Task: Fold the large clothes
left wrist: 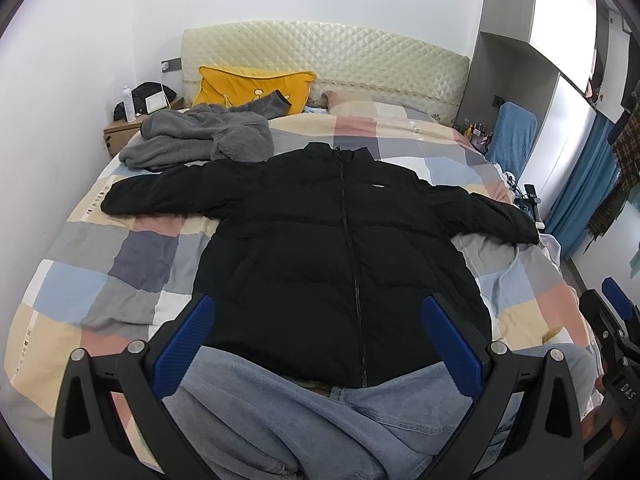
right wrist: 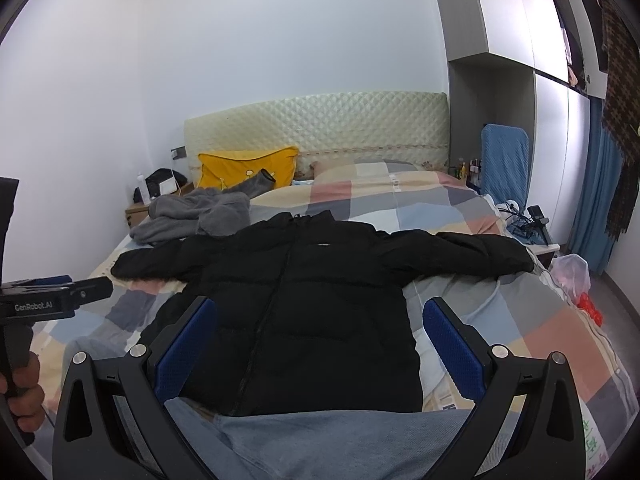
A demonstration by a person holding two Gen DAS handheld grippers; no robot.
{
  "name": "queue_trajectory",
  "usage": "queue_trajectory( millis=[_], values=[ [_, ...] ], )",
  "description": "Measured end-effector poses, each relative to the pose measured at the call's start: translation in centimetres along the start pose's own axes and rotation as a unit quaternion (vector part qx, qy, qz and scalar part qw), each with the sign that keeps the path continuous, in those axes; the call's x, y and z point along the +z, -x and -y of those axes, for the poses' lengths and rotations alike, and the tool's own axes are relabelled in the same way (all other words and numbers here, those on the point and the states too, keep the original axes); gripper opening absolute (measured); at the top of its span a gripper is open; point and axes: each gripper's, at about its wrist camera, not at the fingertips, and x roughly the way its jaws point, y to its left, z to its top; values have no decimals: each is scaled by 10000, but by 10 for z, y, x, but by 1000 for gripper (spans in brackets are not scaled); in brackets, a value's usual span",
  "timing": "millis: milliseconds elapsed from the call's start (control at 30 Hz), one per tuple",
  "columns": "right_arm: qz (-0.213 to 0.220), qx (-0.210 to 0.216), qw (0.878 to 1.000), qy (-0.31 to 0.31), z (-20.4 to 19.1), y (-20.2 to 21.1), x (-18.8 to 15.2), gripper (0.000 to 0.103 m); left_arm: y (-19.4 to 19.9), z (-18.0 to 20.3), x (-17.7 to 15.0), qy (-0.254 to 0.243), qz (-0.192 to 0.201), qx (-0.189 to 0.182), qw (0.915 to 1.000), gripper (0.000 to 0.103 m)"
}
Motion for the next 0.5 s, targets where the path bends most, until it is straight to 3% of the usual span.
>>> queue_trajectory(
  millis=[500],
  values=[
    [-138,68,9999,60,-6,-10,1,103,-3,1,-7,68,-110,-16,9999,103]
  ],
)
